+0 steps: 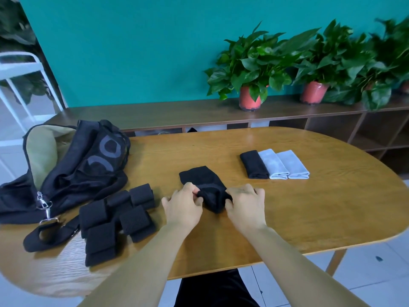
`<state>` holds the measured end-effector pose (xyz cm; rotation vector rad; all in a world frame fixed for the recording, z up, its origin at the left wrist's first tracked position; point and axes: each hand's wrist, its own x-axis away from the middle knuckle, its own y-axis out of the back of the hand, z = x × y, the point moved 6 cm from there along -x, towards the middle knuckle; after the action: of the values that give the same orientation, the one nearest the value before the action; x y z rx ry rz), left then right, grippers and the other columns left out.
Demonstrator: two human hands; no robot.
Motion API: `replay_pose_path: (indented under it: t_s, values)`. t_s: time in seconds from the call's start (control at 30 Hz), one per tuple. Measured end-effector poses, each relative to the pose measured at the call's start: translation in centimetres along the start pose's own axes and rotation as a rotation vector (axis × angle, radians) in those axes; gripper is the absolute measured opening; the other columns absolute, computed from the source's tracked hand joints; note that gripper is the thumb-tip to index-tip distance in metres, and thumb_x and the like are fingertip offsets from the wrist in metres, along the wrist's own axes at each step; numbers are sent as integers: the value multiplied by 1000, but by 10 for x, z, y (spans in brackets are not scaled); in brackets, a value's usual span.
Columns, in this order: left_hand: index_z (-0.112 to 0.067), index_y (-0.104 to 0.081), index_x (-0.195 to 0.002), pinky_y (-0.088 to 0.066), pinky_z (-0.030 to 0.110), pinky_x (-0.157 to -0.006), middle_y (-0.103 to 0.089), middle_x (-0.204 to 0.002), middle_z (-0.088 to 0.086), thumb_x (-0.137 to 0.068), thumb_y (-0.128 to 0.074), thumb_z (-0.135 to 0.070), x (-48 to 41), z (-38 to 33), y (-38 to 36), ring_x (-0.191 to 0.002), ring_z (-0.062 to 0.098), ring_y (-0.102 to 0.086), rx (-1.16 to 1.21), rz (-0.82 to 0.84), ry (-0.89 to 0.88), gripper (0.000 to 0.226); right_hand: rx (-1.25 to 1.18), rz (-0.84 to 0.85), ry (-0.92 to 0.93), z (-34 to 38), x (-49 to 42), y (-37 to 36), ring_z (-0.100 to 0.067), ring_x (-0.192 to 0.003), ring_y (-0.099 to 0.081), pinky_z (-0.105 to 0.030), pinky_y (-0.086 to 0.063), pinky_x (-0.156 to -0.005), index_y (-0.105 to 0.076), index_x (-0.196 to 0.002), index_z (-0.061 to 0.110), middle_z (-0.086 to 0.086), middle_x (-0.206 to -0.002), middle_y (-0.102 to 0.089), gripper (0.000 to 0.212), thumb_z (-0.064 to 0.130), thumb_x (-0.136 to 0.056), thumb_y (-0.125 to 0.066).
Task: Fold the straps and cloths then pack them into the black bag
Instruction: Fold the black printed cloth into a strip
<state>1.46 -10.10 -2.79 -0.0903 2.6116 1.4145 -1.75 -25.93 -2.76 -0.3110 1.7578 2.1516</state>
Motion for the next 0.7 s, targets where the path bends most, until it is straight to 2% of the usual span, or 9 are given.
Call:
replay_pose_path:
  t_s: [0.17,0.27,0.37,0.53,0.7]
  values:
    - [-31,-52,-106,-22,34,-96,-57,-90,-19,-95,-54,-29,-8,-6,8,-102,8,-53,120,-35,-55,11,-178,-39,-111,-5,-8,6,-13,-104,-50,-30,-23,-93,-57,-126,26,6,-86,-67,34,26,-94,-48]
    - [-32,-48,-103,-19,30,-90,-61,-80,-17,-95,-53,-26,-13,-13,20,-88,6,-57,193,-88,-72,11,-265,-88,-165,-9,-14,12,-11,-100,-53,-29,-24,-96,-56,-125,25,8,-76,-64,33,27,-93,-52]
    - [-29,-44,-112,-23,32,-93,-60,-69,-11,-96,-50,-27,-14,-12,26,-77,7,-56,173,-108,-47,17,-321,-93,-231,-16,-16,15,-11,-84,-58,-28,-27,-92,-57,-122,25,9,-66,-60,30,27,-92,-54]
    - [-30,-47,-113,-26,37,-101,-60,-68,-10,-96,-47,-34,1,7,7,-77,13,-59,-159,94,-21,18,-69,107,-231,-15,0,1,-14,-82,-61,-31,-29,-85,-56,-120,28,7,-77,-67,32,41,-91,-51]
    - [-31,-56,-102,-25,37,-100,-61,-80,-14,-90,-55,-34,2,14,7,-84,11,-56,-184,185,3,12,-43,199,-254,-24,4,-1,-14,-86,-60,-32,-29,-85,-57,-117,28,9,-79,-66,37,46,-85,-56]
